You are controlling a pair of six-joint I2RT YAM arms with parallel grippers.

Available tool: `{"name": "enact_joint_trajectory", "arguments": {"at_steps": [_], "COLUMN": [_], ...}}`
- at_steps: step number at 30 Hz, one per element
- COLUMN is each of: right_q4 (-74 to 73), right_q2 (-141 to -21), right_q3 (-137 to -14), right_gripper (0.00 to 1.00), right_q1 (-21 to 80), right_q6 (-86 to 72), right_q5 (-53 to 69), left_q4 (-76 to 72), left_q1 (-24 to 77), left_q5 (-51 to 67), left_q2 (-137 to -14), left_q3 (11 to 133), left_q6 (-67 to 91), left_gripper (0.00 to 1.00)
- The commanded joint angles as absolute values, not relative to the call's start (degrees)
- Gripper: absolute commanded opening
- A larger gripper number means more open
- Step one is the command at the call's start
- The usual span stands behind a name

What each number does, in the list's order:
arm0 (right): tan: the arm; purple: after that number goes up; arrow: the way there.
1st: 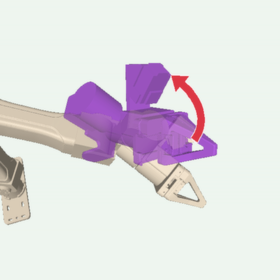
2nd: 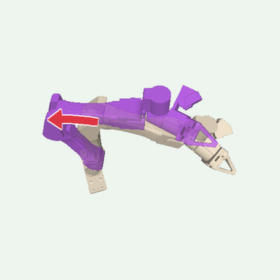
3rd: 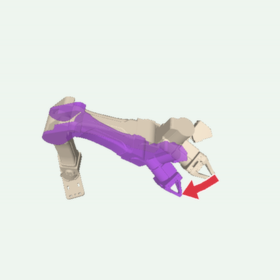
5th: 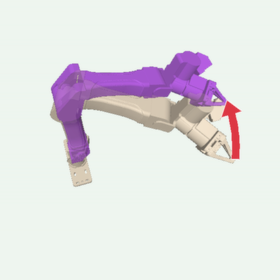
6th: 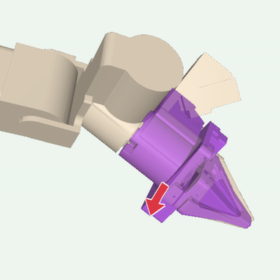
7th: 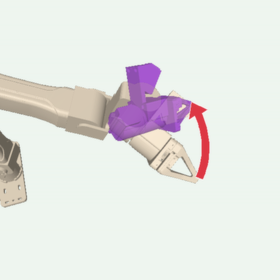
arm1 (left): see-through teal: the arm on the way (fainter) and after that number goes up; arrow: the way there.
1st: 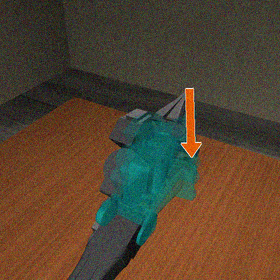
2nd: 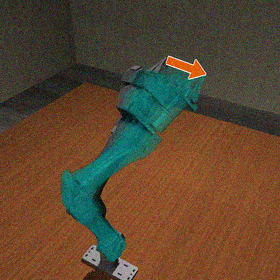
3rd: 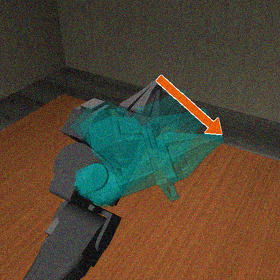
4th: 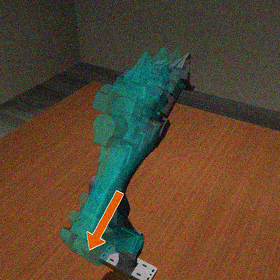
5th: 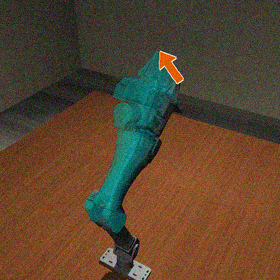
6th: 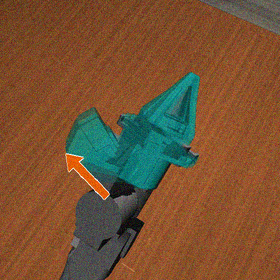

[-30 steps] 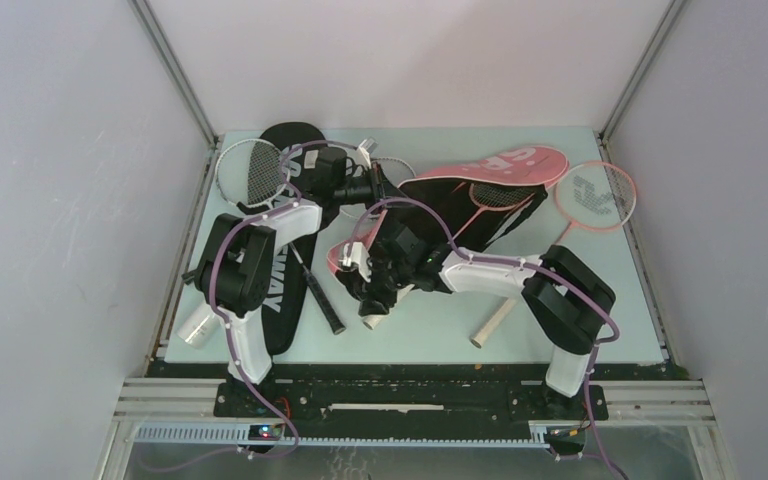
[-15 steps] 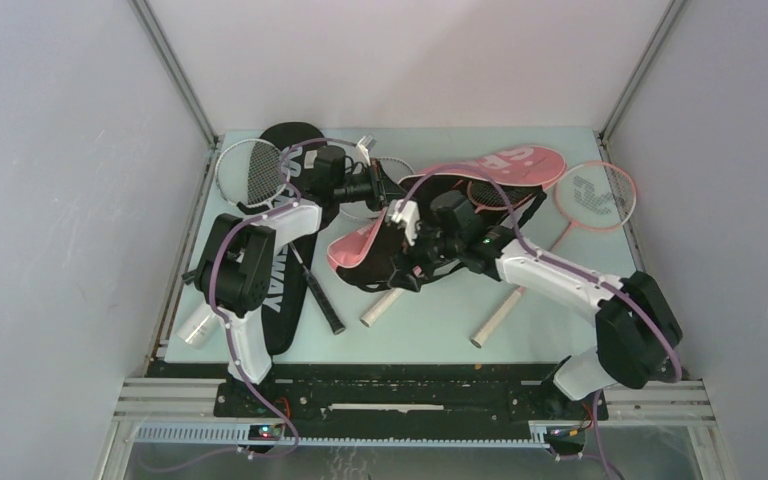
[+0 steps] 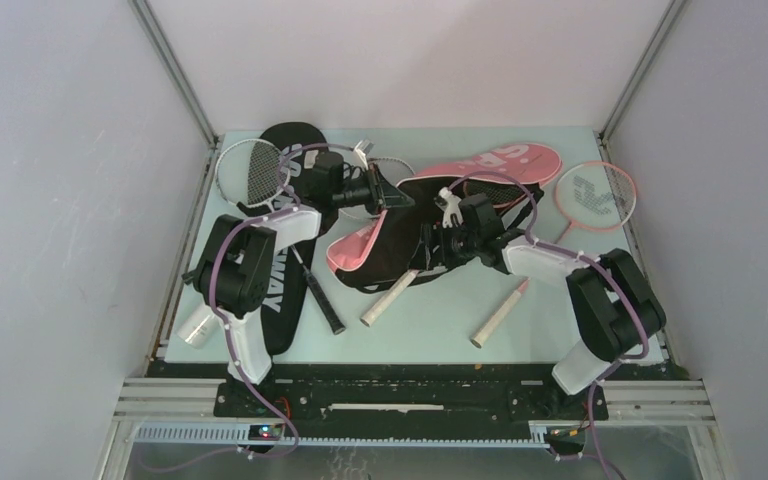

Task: Pack up the badminton gear
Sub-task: Adjust the racket in the racket bag.

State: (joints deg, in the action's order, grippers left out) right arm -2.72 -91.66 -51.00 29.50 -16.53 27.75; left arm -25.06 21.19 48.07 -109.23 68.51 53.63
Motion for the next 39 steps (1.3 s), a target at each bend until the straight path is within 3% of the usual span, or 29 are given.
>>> {"name": "enact_joint_trajectory", "arguments": {"at_steps": [1,7,17,21,28,39], "right_q4": [5.07,6.96,11.4,12.37,13.63,17.81], "right_q2": [-95.05,-99.0,-104.09,-105.96,-105.84,-102.98], "right_q3": [-50.63,-50.63,-51.51,-52.54,-52.55,-52.75], "right_gripper": [0.83,0.82,0.72,0.57,0.03,0.0], "right_q1": [26.38,23.78,21.94,21.26,17.86,13.11], "right_q6": [-28.78,-32.11,-36.14,-38.11,-41.02,-49.82], "right_q5": [27.97,28.52,28.11,28.91,31.38,38.41], "left_q4": [-29.33,-26.56,-17.79,-16.11,-9.49,8.63], "left_q1": [20.95,21.33,23.54,23.8,24.15,31.97], "left_q5": [46.64,44.18,41.23,40.5,39.49,33.78], "left_q2": [-104.91,-103.25,-100.34,-99.77,-98.27,-94.32], "left_q3": [64.95,62.85,61.49,60.36,59.24,62.11], "left_q6": [52.79,48.74,41.52,39.93,30.51,5.23], "left_gripper": [0.0,0.0,0.0,0.0,0.0,0.0]}}
